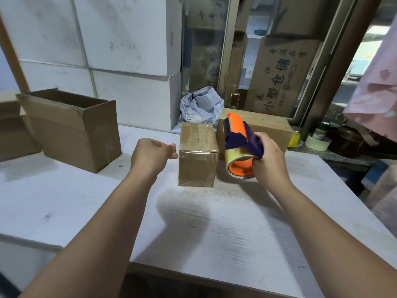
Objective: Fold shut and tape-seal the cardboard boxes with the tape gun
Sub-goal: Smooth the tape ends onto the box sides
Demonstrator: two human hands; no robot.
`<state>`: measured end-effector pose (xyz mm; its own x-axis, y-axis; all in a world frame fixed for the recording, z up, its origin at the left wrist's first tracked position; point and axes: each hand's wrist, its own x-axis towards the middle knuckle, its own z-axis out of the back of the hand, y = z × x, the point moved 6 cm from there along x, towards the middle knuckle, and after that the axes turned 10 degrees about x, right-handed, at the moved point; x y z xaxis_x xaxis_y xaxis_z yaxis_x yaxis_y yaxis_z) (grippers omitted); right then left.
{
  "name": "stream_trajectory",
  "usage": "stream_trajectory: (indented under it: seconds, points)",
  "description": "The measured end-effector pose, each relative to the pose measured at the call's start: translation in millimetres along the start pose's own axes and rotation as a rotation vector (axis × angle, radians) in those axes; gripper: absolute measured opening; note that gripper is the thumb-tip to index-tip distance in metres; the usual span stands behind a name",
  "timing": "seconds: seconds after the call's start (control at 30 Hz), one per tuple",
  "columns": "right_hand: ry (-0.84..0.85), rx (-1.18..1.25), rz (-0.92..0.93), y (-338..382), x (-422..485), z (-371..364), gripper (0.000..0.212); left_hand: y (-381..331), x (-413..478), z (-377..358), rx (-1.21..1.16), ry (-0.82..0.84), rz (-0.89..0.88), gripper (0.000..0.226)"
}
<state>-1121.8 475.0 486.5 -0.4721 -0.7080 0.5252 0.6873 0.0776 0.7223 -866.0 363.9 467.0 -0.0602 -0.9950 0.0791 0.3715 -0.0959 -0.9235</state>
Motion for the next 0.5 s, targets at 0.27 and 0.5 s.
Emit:
stream_trajectory:
  seconds: [0.27, 0.5]
  points:
    - [0.048, 0.104, -0.03, -12, -5, -13, 0.054, 2, 0, -5, -0.013, 0.013, -0.005, 0.027]
    - [0.064, 0.26, -0.182, -31, -13, -34, 0.061, 4, -7, -8, 0.046, -0.049, -0.056, 0.032]
